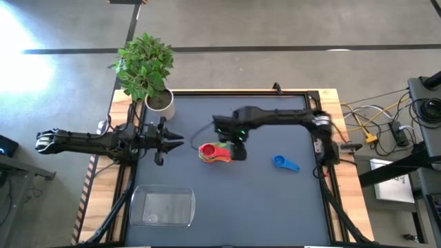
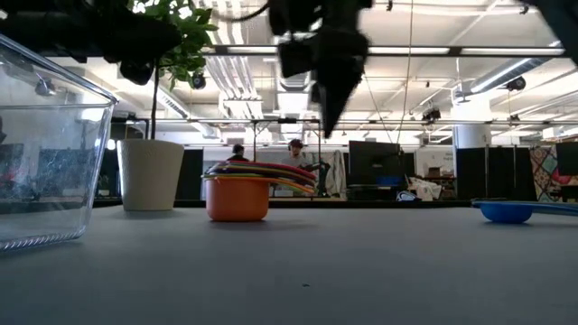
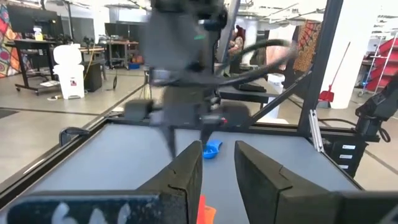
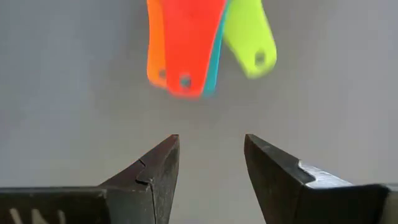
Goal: Nest measuring cups in basket
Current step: Stack the blue measuring cup on top of the red measuring cup
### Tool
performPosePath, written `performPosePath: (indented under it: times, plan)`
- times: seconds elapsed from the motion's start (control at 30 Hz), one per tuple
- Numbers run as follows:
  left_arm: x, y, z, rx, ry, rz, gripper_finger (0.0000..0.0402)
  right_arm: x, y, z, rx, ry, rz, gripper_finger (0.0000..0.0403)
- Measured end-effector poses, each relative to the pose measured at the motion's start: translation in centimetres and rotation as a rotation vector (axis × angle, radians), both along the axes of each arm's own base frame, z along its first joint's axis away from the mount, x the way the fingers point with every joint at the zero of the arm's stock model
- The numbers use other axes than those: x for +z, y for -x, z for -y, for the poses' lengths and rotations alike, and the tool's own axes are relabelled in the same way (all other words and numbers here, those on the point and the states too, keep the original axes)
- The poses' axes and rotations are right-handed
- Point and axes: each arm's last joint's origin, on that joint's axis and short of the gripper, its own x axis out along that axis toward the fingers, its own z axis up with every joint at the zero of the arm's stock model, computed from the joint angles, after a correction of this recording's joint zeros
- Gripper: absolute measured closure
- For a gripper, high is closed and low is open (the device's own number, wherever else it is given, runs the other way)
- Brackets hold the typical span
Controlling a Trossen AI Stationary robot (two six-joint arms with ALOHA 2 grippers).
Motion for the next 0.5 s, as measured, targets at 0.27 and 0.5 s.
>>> performPosePath:
  times: [0.27, 0.5]
  plan:
    - [0.0, 0.0, 0.0, 0.0, 0.0, 0.005, 0.0325, -0.8, 9.2, -4.7, -0.236, 0.099, 0.069, 0.0247]
    - [-0.2, -0.2, 0.0, 0.0, 0.0, -0.012, 0.0325, -2.5, 16.6, -6.8, -0.429, 0.039, 0.168, 0.0251]
